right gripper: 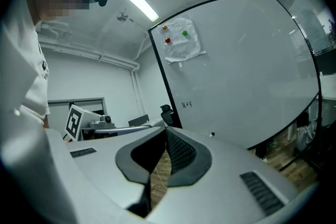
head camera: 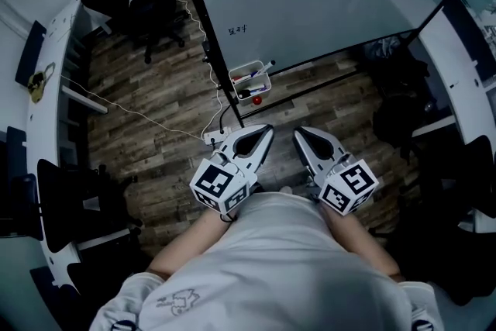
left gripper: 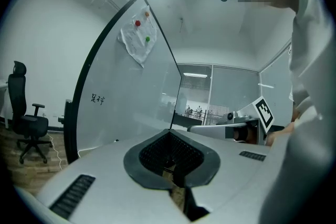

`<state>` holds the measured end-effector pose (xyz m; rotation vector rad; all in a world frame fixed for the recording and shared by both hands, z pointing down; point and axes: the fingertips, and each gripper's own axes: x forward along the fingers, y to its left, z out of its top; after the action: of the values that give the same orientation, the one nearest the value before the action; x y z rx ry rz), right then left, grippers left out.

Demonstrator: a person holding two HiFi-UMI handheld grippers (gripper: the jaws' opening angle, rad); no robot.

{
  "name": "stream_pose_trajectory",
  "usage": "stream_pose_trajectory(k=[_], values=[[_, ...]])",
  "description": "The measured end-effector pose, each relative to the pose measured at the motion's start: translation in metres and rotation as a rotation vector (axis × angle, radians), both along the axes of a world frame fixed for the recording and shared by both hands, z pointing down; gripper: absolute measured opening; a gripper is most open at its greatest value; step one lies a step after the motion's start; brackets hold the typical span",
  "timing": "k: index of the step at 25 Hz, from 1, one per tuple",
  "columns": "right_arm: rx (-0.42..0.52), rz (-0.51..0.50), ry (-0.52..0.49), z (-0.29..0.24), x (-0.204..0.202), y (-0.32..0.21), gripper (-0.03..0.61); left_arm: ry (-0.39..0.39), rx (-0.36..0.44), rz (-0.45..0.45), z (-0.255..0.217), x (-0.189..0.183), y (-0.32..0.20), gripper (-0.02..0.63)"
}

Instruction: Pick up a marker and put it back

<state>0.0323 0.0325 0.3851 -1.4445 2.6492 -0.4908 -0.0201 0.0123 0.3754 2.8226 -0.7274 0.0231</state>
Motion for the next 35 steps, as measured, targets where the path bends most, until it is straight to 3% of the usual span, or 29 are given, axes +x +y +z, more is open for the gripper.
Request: stream_pose_trajectory(k=[7, 11, 24, 35], values=[[-0.004, 0.037, -0.016, 0.0, -0.012, -0.031, 0.011, 0.01, 0.006, 0.066, 0.001, -0.005, -0.034, 0.005], [0.0, 0.051, -0.045, -0.002, -0.025, -0.054, 0.012, 0.039, -0.035, 0.101, 0.002, -0.017, -0.059, 0.005], [-0.021, 0.15, -0.061, -0.003, -0.068, -0.117, 0.012, 0.017, -0.035, 0.237, 0.001, -0.045, -0.12, 0.005], [-0.062, 0.169, -0.085, 0.014, -0.07, -0.139, 0.012, -0.018, -0.042, 0.229, 0.014, -0.05, -0.147, 0.005]])
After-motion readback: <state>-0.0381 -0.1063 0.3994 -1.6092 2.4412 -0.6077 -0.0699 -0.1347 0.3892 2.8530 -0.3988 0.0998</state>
